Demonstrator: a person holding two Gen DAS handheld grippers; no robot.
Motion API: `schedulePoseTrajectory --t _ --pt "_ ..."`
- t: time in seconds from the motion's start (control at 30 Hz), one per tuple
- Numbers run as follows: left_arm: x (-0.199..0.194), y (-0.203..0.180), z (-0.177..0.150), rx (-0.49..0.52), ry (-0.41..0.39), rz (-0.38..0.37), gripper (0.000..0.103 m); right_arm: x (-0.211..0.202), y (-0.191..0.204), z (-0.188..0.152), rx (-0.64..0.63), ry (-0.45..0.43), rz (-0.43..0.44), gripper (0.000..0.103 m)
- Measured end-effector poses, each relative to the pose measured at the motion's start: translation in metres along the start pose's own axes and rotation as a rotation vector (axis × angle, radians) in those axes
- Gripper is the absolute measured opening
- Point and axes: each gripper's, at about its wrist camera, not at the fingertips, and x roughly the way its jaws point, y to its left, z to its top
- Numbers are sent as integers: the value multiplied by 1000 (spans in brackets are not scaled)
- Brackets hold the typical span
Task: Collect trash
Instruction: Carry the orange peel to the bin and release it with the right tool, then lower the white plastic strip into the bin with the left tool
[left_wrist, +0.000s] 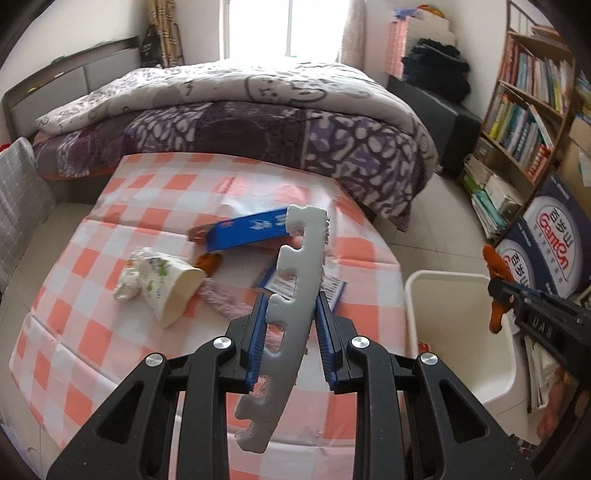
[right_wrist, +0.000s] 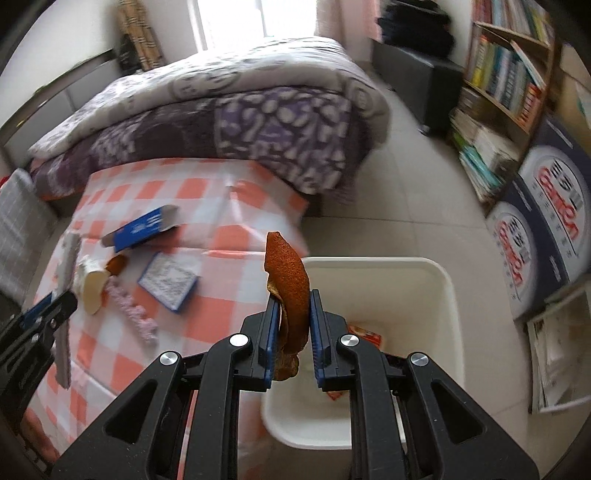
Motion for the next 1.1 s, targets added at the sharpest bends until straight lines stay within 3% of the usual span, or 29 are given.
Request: schedulePoseTrajectory --t 0.1,0.2,0.33,0.9,0.93,1.0,1.1 --pt "4 -17 -3 24 10 -25 27 1 -24 3 48 14 -30 23" --pt "8 -37 -6 55 19 -55 27 -2 -43 4 95 7 -69 59" --pt "13 -64 -11 94 32 -98 27 -12 -68 6 134 -33 -124 69" --pt "39 -152 -32 171 117 -271 28 -29 -130 4 226 -67 -234 84" --pt "40 -156 -32 170 122 -286 30 -28 -134 3 234 -65 -236 84" --pt "43 -161 -34 168 131 -309 55 -28 -139 3 243 -60 -237 85" --pt "44 -166 -36 179 125 -313 62 -27 -144 3 258 -54 -237 86"
